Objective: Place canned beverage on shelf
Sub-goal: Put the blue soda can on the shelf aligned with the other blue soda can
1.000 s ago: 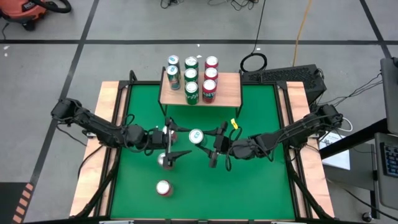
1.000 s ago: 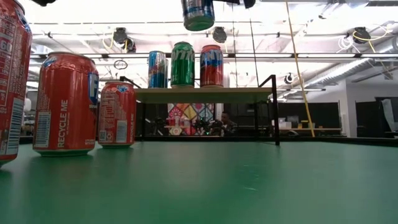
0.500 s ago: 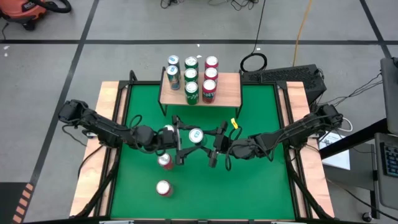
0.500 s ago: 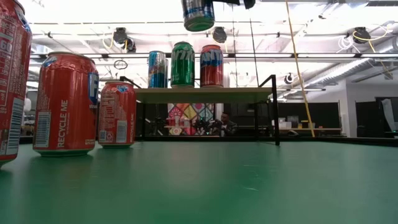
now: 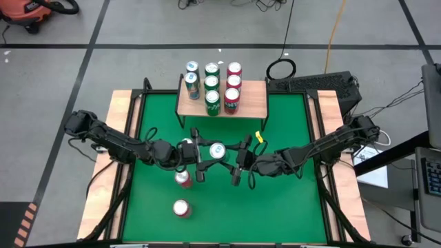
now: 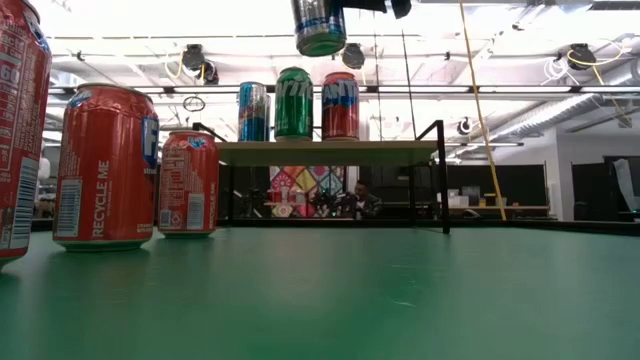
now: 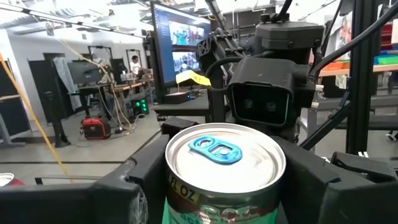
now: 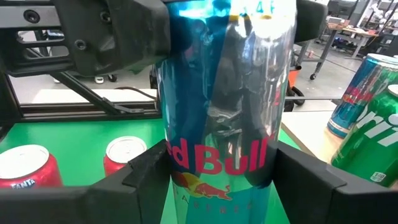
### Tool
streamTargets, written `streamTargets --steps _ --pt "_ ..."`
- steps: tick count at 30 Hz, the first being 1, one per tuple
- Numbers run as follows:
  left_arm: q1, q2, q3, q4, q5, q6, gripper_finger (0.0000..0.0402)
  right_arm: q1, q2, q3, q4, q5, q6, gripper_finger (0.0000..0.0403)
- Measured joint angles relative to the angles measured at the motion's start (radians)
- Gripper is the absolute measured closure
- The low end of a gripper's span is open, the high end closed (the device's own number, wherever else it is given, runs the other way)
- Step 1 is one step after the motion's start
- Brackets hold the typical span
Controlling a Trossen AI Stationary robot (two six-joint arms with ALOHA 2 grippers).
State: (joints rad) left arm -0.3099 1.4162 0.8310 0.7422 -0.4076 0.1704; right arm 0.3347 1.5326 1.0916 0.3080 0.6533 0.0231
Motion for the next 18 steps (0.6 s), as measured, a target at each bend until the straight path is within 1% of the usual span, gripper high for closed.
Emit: streamTargets --steps 3,10,12,16,18 --pt "0.001 0.000 0.000 -0.005 0.015 0.000 0.0175 0.001 0.000 0.000 -0.011 -0.002 0.003 0.0160" --pt "0.001 -0.008 -0.002 -0.012 0.158 -0.005 0.0174 0.036 0.000 0.002 -0.047 -0.020 -0.004 0.0119" --pt "0.003 -0.008 -0.002 -0.013 0.190 -0.007 0.0173 0.040 -0.002 0.003 -0.066 -0.058 0.005 0.0110" --pt "0.007 -0.009 -0.003 -0.011 0.267 -0.011 0.0173 0.032 -0.002 0.003 -0.107 -0.182 0.054 0.0098" --pt "0.011 -0.009 -0.003 -0.006 0.295 -0.011 0.0173 0.027 -0.003 0.003 -0.129 -0.216 0.075 0.0096"
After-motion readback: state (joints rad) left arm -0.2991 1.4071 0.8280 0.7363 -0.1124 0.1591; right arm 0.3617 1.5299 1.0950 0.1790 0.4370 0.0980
